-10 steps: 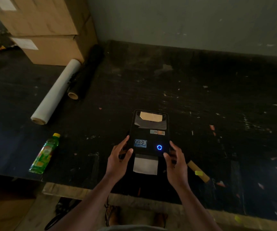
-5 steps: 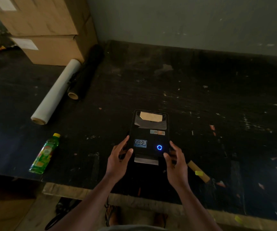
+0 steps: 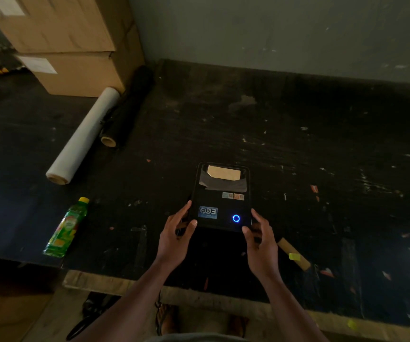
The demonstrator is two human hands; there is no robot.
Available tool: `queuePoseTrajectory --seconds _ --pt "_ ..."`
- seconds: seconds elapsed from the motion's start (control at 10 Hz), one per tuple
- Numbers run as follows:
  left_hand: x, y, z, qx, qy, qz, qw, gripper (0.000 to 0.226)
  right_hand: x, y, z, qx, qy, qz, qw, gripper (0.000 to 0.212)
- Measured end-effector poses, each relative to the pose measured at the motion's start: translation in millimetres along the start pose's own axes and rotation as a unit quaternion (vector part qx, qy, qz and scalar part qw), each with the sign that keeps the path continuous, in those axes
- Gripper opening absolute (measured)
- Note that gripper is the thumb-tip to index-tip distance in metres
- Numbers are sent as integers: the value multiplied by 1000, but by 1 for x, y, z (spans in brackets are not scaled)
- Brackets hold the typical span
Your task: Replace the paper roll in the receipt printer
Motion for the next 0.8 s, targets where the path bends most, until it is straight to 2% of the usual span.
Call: queuePoseTrajectory --seconds 0.6,0.7,0.8 --pt "0 1 -3 -1 7 8 1000 58 0 2 2 4 14 4 1000 56" --pt "-5 9 7 -11 17 9 1000 51 -3 11 -10 14 10 7 1000 51" --pt "-17 25 30 -42 -5 -9 999 35 -12 37 -33 51 12 0 999 46"
Point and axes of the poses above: each hand's wrist, its own y-axis away from the middle knuckle, its own x-axis out of the palm, z = x × y, the point moved 3 cm from there along -y, towards the middle knuckle, and after that the axes turned 7 degrees about z, right-handed, at the moved point
